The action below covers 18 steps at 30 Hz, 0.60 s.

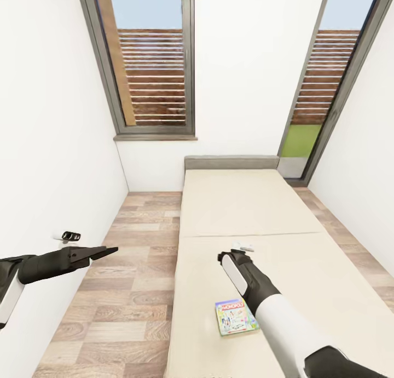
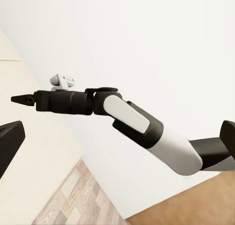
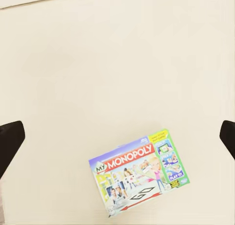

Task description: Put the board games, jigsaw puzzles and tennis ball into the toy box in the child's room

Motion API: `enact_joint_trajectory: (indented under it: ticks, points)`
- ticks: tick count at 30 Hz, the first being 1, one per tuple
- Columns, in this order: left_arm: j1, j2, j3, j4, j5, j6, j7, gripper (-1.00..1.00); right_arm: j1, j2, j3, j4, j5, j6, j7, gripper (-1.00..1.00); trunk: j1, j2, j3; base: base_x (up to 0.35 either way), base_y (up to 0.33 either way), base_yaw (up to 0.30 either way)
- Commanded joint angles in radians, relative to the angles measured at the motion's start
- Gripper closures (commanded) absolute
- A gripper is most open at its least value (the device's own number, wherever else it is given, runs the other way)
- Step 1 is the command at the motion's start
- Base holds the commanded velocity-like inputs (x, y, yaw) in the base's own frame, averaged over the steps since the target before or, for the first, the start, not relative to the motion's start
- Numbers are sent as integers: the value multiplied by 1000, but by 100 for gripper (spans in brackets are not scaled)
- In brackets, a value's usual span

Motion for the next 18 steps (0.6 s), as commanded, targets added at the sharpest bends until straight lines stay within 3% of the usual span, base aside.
enact_joint_trajectory:
  ticks: [1,7,18]
  points:
    - [-1,0,0,0,0,11,-3,-100,-6,0,3,7,-6,0,3,-100,1,-2,-4,0,0,0]
    - [-1,-1,0,0,-1,10,-3,-100,-22,0,4,34,-5,-14,64,-100,1,-2,-14,0,0,0]
    - [-1,-1,0,0,-2,9,1,-100,-24,0,5,40,2,-40,77,-100,1,-2,-32,0,0,0]
